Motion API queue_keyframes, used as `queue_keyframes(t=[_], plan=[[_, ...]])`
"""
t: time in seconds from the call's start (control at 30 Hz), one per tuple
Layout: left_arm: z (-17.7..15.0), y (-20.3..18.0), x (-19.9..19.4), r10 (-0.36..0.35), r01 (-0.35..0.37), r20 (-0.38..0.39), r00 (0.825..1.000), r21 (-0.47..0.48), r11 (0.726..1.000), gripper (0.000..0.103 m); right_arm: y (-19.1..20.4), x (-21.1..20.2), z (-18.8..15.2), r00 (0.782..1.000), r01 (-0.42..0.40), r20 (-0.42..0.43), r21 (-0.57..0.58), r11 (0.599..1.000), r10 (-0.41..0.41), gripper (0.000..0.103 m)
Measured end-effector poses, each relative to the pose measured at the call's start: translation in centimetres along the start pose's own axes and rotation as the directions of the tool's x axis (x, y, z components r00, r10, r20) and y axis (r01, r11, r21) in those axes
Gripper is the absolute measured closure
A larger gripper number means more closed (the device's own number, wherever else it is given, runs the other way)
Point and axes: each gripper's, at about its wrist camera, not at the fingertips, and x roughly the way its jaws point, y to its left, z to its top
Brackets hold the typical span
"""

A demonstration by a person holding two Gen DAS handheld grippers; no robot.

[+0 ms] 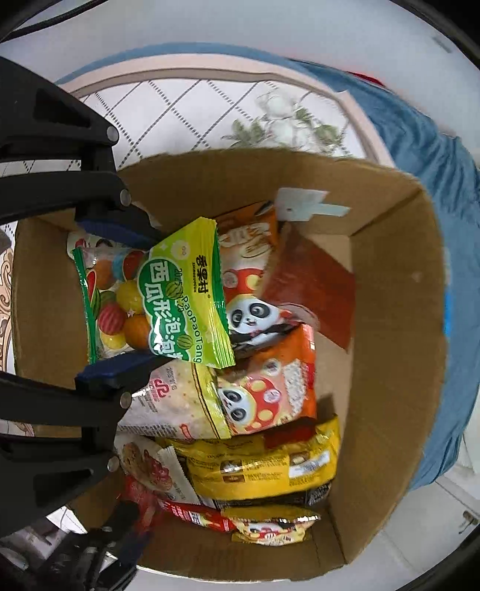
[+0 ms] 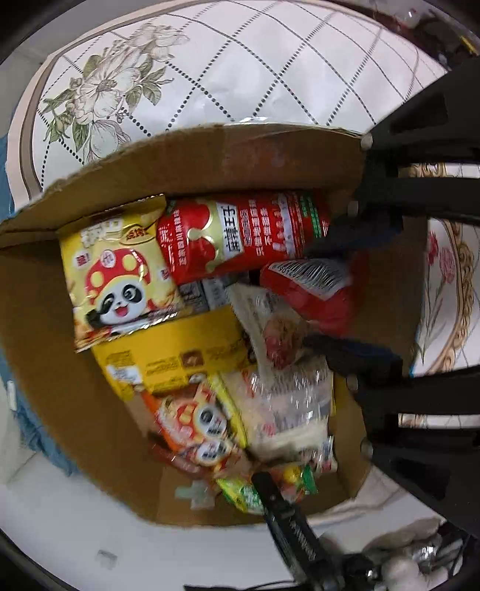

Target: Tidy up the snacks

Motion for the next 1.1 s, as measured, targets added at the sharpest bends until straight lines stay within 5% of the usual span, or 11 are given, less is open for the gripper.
queue_keyframes(t=[0.07, 0.2, 0.3, 0.73, 1.1], plan=[[-0.1, 0.2, 0.3, -0.02, 0.02, 0.0, 1.0, -0.017, 1.0, 0.048, 0.2, 0.1, 0.1, 1.0, 0.013, 0.003, -0.011, 1.0, -0.013, 0.008], [-0.2, 0.1, -0.4, -0.024, 0.025, 0.062, 0.998, -0.022, 0.999, 0.017, 1.1, 0.0, 0.4, 0.998, 0.065, 0.016, -0.049, 0.997, -0.064, 0.008], [-0.3, 0.0, -1.3, -0.034, 0.037, 0.093, 0.995, -0.028, 0.999, 0.004, 1.5, -0.3, 0.5, 0.996, 0.081, 0.033, -0.056, 0.995, -0.079, 0.008], [-3.2, -0.9, -4.2, -0.021, 0.026, 0.157, 0.987, -0.027, 0.999, 0.003, 1.3, -2.7, -0.3, 0.988, 0.127, 0.095, -0.061, 0.99, -0.12, 0.007], [-7.8, -2.0, -8.7, -0.007, 0.012, 0.243, 0.97, -0.02, 1.0, 0.003, 1.7, -7.9, -4.3, 0.972, 0.124, 0.209, -0.075, 0.989, -0.106, 0.007]])
